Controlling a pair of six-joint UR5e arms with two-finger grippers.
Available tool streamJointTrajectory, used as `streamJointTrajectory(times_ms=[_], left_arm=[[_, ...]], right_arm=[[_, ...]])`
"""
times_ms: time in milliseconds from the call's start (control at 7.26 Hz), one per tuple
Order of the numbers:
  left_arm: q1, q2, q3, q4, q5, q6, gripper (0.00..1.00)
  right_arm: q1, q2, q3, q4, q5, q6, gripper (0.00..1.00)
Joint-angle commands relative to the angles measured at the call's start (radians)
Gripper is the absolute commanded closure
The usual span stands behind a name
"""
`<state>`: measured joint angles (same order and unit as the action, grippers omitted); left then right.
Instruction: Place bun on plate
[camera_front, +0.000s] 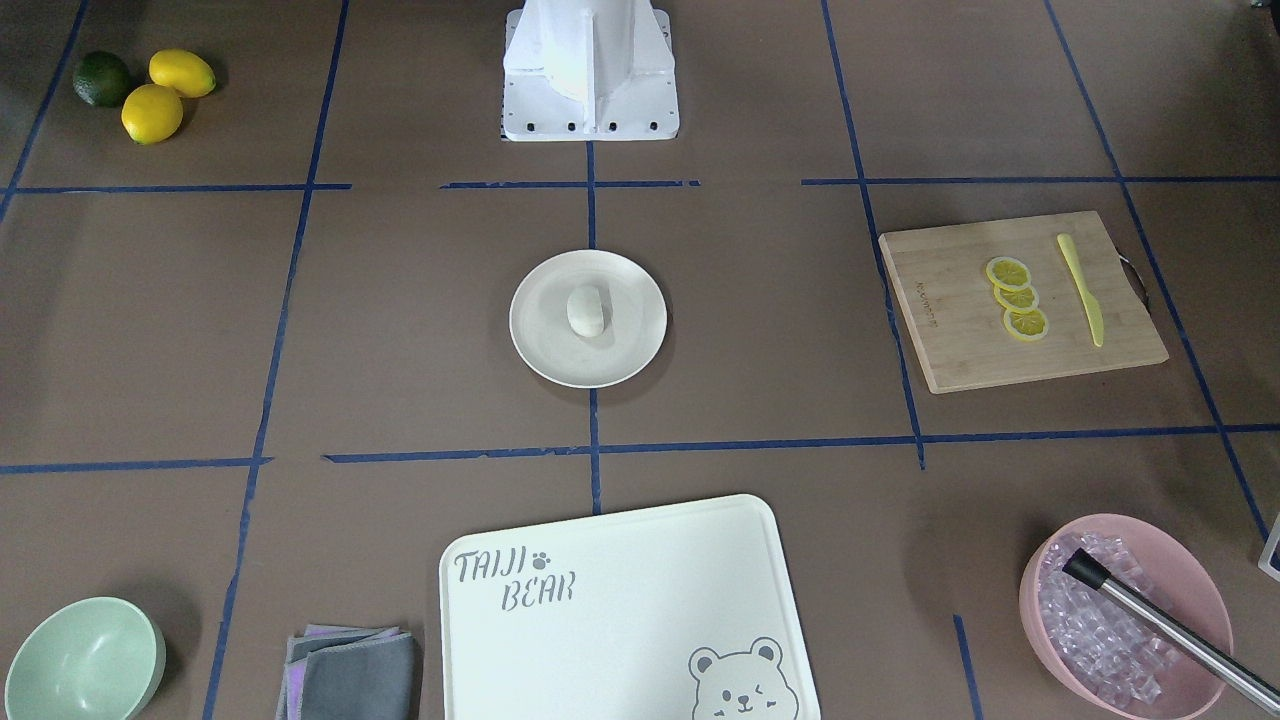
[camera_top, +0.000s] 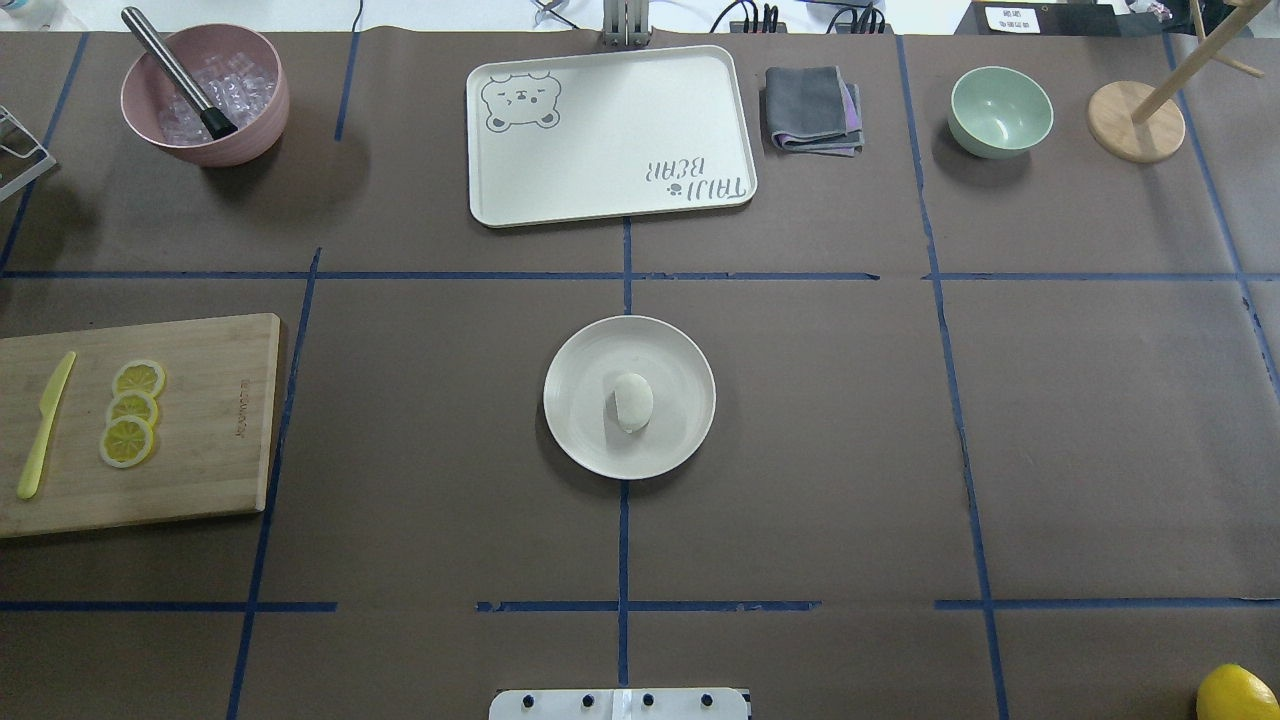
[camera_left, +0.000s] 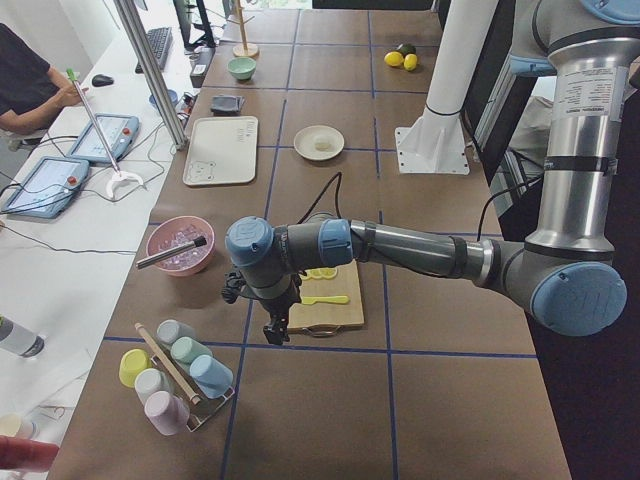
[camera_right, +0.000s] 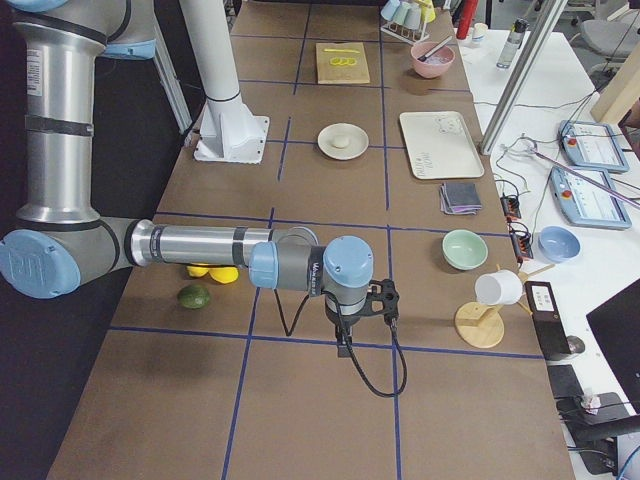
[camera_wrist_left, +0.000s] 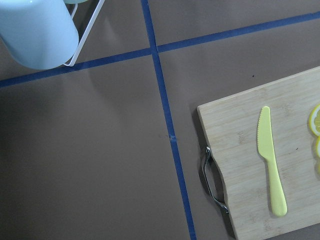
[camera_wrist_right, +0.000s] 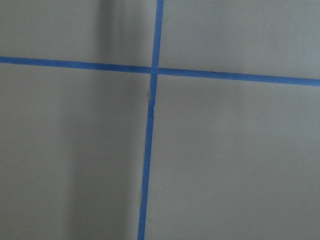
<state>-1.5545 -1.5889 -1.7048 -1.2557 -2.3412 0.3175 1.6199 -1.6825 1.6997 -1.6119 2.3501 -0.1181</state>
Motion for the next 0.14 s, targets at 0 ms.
streamJointTrajectory(times_ms=[0], left_arm=[[-0.001,-0.016,-0.003,-0.001,0.000,0.002,0.00]], right_arm=[[-0.002,-0.019,0.008,0.001,0.000,0.002,0.00]])
